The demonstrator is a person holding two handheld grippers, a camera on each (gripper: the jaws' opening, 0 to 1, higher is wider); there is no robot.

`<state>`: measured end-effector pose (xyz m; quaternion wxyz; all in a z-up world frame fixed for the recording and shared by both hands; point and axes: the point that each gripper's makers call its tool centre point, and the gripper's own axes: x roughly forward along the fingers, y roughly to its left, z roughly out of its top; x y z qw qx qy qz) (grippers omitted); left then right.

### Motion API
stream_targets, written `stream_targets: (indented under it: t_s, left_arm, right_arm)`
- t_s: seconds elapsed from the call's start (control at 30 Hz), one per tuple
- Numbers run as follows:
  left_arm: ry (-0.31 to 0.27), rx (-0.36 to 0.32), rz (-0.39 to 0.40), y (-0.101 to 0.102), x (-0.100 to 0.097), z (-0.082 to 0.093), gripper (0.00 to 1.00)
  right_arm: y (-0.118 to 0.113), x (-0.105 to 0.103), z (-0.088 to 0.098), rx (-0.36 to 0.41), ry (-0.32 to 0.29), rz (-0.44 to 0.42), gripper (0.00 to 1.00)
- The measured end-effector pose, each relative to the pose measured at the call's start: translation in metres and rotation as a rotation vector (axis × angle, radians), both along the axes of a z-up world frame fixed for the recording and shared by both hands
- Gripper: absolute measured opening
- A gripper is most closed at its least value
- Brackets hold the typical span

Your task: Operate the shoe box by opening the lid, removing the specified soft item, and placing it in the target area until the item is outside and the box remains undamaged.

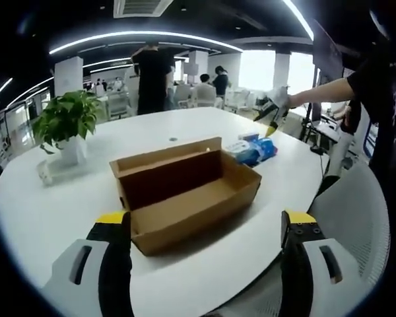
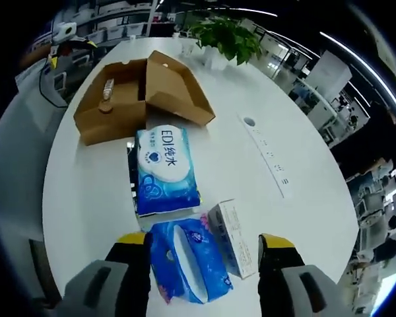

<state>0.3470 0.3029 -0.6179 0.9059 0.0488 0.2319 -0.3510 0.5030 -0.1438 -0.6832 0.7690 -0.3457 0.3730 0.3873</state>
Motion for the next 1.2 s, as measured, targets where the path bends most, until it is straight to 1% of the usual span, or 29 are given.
stream_targets:
  t_s: [0.13, 0.23, 0.37, 0.4, 0.43, 0.47, 0.57, 0.67, 0.73, 0.83, 0.87, 0.97, 1.0, 1.13, 1.2]
  left_arm:
    - [0.020, -0.011, -0.022, 0.001, 0.002, 0.000, 0.93]
    - [0.026, -0.005, -0.033, 0.004, 0.006, -0.001, 0.93]
    - [0.028, -0.005, -0.051, 0.007, 0.013, 0.002, 0.91]
    - [0.034, -0.014, -0.058, 0.007, 0.014, 0.003, 0.91]
    - [0.038, -0.030, -0.067, 0.006, 0.015, 0.005, 0.91]
    - [0.040, -0.032, -0.068, 0.006, 0.017, 0.006, 0.91]
    - [0.032, 0.001, -0.093, 0.008, 0.023, 0.006, 0.89]
    - [0.029, 0.006, -0.105, 0.009, 0.029, 0.008, 0.87]
    - [0.030, 0.014, -0.120, 0.009, 0.033, 0.008, 0.86]
    - [0.051, 0.024, -0.150, 0.006, 0.036, 0.005, 0.86]
    - [0.055, 0.047, -0.165, 0.006, 0.038, 0.002, 0.86]
    - [0.065, 0.073, -0.191, 0.005, 0.042, -0.002, 0.85]
    - [0.065, 0.076, -0.198, 0.005, 0.044, -0.001, 0.85]
    - [0.068, 0.085, -0.217, 0.002, 0.052, 0.000, 0.82]
    - [0.067, 0.101, -0.227, 0.002, 0.058, 0.000, 0.80]
  right_arm:
    - [0.005, -0.011, 0.003, 0.017, -0.007, -0.009, 0.68]
    - [0.007, -0.019, 0.005, 0.025, -0.006, -0.024, 0.71]
    - [0.014, -0.029, 0.011, 0.075, -0.013, -0.070, 0.76]
    - [0.018, -0.033, 0.012, 0.114, -0.010, -0.105, 0.77]
    - [0.020, -0.035, 0.012, 0.131, -0.004, -0.122, 0.79]
    - [0.023, -0.039, 0.012, 0.150, 0.007, -0.149, 0.81]
    - [0.028, -0.049, 0.011, 0.160, 0.005, -0.163, 0.85]
    - [0.032, -0.057, 0.009, 0.173, 0.008, -0.187, 0.88]
    - [0.035, -0.064, 0.009, 0.175, 0.011, -0.207, 0.93]
    - [0.043, -0.071, 0.012, 0.206, -0.001, -0.229, 0.98]
    - [0.043, -0.070, 0.013, 0.215, -0.011, -0.247, 1.00]
    - [0.048, -0.074, 0.017, 0.237, -0.021, -0.275, 1.00]
    - [0.051, -0.076, 0.019, 0.251, -0.030, -0.297, 1.00]
    - [0.060, -0.083, 0.026, 0.286, -0.062, -0.312, 1.00]
    - [0.064, -0.088, 0.028, 0.298, -0.074, -0.321, 1.00]
